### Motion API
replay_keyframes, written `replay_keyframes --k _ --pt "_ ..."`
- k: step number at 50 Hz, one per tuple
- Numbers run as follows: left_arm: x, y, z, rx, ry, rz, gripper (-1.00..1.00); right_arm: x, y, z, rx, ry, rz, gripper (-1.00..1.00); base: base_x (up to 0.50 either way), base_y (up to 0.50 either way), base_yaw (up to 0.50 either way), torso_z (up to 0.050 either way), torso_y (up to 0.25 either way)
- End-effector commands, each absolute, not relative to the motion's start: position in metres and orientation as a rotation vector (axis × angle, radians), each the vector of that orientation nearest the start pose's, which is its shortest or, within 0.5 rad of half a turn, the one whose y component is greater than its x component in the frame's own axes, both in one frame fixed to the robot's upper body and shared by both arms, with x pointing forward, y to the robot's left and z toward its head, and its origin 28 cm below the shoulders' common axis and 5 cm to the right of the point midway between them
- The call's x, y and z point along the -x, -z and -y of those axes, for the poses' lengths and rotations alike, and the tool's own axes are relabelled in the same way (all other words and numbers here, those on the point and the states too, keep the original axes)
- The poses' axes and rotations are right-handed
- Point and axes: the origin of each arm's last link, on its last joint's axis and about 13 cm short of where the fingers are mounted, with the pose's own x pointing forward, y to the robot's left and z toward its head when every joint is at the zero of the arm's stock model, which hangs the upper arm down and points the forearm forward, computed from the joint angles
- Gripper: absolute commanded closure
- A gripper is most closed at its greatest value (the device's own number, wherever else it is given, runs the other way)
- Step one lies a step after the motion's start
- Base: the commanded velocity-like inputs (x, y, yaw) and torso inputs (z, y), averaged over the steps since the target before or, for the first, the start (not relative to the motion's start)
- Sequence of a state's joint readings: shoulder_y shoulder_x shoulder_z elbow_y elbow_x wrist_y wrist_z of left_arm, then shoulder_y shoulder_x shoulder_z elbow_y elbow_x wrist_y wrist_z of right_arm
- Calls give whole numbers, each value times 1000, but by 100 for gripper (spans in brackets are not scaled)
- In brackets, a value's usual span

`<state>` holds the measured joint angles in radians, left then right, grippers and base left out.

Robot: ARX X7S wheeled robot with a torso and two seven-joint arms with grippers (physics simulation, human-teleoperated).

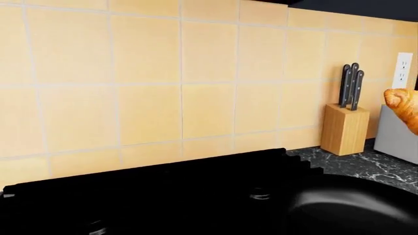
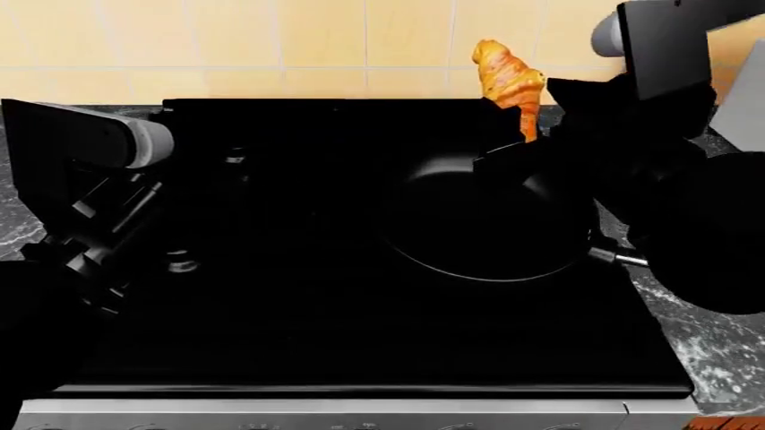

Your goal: Pick the croissant and place it on the pan. Then turn on the stove to warm the croissant.

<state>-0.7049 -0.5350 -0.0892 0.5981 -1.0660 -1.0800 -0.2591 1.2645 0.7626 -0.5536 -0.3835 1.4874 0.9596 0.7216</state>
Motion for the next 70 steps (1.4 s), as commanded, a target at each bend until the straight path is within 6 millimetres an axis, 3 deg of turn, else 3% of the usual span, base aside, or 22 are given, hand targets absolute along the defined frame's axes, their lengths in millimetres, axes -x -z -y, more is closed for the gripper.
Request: replay_keyframes --k 1,45,70 --pt "-239 -247 -259 33 348 117 -100 -268 -319 127 245 -253 -57 100 0 0 0 0 0" --pt "-241 -248 -262 31 343 120 -100 -314 -303 127 398 -315 -297 100 0 0 0 0 0" --pt "-241 -252 -260 22 344 125 -100 -326 -288 123 437 -351 -382 100 0 0 0 0 0"
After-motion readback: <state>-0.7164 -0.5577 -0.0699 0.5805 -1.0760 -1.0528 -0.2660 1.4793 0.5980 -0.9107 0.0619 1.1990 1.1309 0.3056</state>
